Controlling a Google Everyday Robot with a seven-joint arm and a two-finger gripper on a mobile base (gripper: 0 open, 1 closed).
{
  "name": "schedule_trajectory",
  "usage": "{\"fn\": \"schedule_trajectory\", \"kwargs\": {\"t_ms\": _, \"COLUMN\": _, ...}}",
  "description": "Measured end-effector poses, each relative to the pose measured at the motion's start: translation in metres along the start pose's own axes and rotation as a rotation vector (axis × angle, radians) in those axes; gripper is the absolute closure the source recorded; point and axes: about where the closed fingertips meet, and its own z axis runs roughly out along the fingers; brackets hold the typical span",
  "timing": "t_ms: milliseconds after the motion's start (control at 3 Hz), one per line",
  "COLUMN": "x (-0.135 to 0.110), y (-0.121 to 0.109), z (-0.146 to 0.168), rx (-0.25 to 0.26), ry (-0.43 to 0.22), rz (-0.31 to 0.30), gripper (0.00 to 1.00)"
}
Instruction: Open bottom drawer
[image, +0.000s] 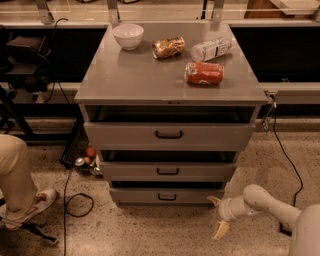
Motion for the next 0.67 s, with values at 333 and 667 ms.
{"fn": "schedule_trajectory", "kwargs": {"t_ms": 333, "x": -0.012, "y": -0.013, "z": 0.008, "rx": 0.039, "ry": -0.035, "rz": -0.122, "gripper": 0.00}}
{"fn": "schedule_trajectory", "kwargs": {"t_ms": 667, "x": -0.028, "y": -0.022, "z": 0.016, "rx": 0.082, "ry": -0.027, "rz": -0.227, "gripper": 0.00}}
